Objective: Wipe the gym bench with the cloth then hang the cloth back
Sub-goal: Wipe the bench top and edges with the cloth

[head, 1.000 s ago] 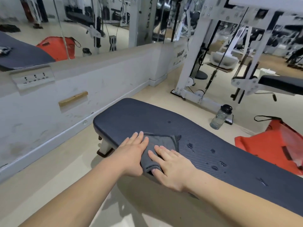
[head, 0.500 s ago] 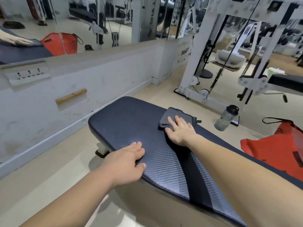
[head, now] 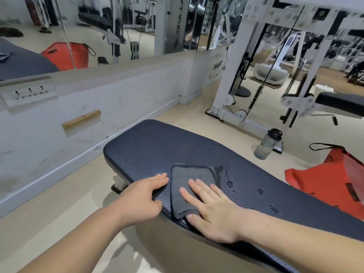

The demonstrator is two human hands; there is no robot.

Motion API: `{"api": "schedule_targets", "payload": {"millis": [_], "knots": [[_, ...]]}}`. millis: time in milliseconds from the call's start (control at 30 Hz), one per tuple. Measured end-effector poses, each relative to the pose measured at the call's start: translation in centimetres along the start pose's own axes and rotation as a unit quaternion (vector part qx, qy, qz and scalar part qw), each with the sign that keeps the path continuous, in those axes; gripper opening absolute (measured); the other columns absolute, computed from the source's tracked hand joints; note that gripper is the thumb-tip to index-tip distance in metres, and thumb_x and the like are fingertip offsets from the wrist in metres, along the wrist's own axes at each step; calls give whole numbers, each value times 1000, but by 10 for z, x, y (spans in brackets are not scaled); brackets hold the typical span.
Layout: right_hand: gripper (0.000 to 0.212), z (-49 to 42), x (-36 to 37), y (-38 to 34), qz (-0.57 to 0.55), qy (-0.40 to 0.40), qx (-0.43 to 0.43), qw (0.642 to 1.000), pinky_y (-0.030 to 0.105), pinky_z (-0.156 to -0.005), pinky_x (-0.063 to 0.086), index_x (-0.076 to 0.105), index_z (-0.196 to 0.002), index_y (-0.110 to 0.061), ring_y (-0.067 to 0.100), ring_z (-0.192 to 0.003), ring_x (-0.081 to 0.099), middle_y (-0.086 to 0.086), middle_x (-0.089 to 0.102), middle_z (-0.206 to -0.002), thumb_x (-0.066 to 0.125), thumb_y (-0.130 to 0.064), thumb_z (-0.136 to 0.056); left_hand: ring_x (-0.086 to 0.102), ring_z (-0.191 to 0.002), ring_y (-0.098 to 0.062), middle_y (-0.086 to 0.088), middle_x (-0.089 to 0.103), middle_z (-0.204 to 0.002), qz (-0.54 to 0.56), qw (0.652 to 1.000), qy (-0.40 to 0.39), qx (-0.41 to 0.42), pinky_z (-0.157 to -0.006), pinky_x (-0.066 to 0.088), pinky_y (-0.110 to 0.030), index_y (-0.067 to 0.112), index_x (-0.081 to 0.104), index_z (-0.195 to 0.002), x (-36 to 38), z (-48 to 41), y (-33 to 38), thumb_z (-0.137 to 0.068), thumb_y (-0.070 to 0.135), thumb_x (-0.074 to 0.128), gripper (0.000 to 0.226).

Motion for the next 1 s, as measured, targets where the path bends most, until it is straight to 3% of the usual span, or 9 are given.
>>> {"api": "schedule_targets", "payload": {"millis": [133,333,467,600,700,767,867,900,1000], "knots": [[66,-45,-23,34,8,1,35,999,38,-127,-12,-11,-162,-43,10,-157,-22,-7,-22,-171,20,-57,-106,20,-145,10,20,30,-162,-29,999,29,22,-108,4,0,28,40,-154,2,4,0,-87,11,54,70],[66,-108,-34,43,-59,113,178,976,47,-128,-5,2,-165,-36,20,-160,-10,2,-7,-175,18,-54,-104,17,-153,-1,14,18,-168,-74,994,58,48,-118,11,-12,27,29,-158,-2,7,0,-94,21,53,68],[64,-67,-24,24,-56,101,92,989,43,-129,-6,3,-165,-37,17,-160,-10,1,-6,-175,22,-53,-106,6,-155,-5,15,5,-169,-121,986,65,99,-124,12,-22,29,20,-160,-3,7,19,-93,33,57,76],[71,-4,-4,4,-60,38,-9,997,41,-129,-6,8,-165,-37,14,-160,-13,-4,-11,-174,32,-57,-101,-2,-156,-4,15,4,-168,-181,966,-23,182,-128,6,-30,31,12,-161,26,4,44,-87,49,56,88],[78,31,-13,16,-155,-26,-13,988,40,-129,11,29,-160,-36,14,-160,6,-11,5,-174,46,-68,-90,4,-155,-4,17,10,-169,-186,959,-72,204,-127,5,-28,38,8,-160,46,5,58,-93,48,52,81],[64,56,-25,35,-257,-1,23,966,30,-125,23,49,-151,-33,4,-153,27,-17,30,-166,55,-59,-94,6,-156,-5,17,9,-168,-224,952,-68,197,-123,1,-22,42,8,-159,52,5,64,-98,50,46,72],[40,82,-35,81,-299,137,116,937,21,-106,39,66,-135,-28,5,-125,59,-14,64,-137,55,-43,-100,6,-156,-9,12,7,-170,-281,947,-42,152,-124,1,-26,42,12,-159,57,1,65,-102,54,36,64],[38,86,-33,98,-295,172,151,928,22,-101,42,67,-133,-27,7,-118,62,-12,68,-131,54,-40,-100,8,-157,-11,9,7,-170,-294,948,-28,122,-126,3,-30,41,12,-159,59,-2,64,-102,53,34,62],[39,91,-20,134,-288,228,227,902,26,-100,44,65,-135,-21,16,-126,62,-5,68,-134,52,-34,-101,15,-156,-23,-5,13,-171,-332,943,22,0,-127,14,-39,35,11,-160,59,-11,64,-103,52,28,62]]}}
Point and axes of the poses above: each hand's wrist, its own z-axis away from the middle knuckle, its own x-axis out of the palm, y = z × x, the point moved 3 cm from there along -z, towards the middle knuckle
